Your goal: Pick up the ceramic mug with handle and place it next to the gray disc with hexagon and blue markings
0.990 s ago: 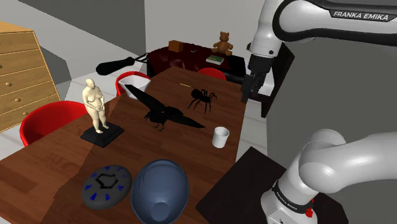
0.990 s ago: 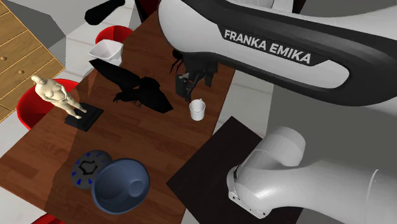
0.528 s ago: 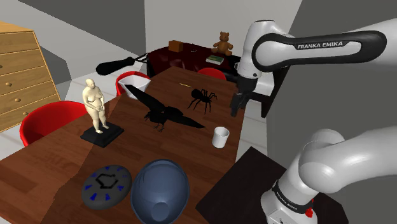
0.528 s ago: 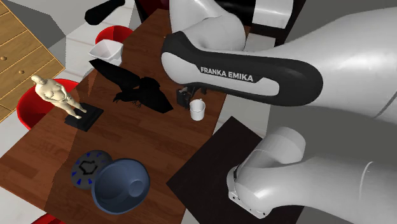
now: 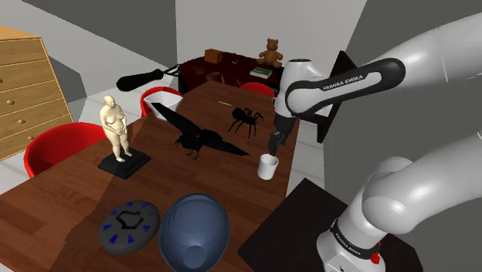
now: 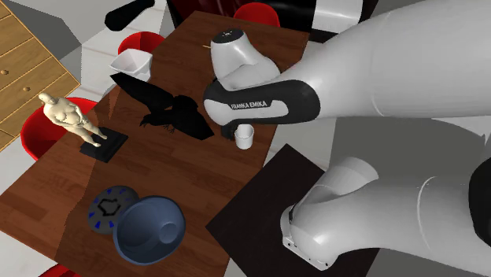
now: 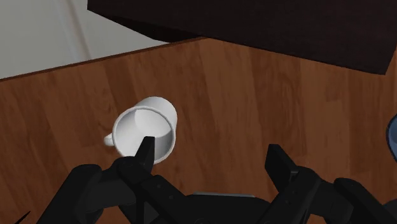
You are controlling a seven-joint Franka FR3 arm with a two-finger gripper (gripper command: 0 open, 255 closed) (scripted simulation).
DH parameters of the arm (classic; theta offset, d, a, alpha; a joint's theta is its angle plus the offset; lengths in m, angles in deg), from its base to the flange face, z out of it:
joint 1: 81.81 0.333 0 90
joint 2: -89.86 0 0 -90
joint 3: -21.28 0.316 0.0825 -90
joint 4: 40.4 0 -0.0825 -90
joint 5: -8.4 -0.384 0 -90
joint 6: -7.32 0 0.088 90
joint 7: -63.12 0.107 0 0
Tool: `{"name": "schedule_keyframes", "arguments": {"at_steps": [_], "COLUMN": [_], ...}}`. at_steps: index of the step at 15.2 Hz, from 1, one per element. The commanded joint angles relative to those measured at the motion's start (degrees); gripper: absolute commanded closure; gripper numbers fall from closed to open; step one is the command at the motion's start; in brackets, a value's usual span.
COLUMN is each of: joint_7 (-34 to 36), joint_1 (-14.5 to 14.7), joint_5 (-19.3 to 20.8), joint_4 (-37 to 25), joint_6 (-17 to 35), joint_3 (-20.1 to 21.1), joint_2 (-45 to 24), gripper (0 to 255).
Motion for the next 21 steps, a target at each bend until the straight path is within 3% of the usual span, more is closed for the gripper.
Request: {"name": "schedule_keyframes", "arguments": {"at_steps": [1, 9, 17, 21], "joint_7": [-0.7, -2.79, -3.01, -3.01], "joint_1": [-0.17, -0.98, -1.29, -1.31], "joint_5": [0.84, 3.65, 3.49, 3.5], "joint_4": [0.53, -1.94, -1.82, -1.82], "joint_6": [5.42, 24.12, 31.64, 31.64], "joint_3": [-0.5, -2.04, -2.28, -2.27], "joint_2": [-4.51, -24.64, -32.0, -32.0], "gripper": [0, 0, 0, 0]}}
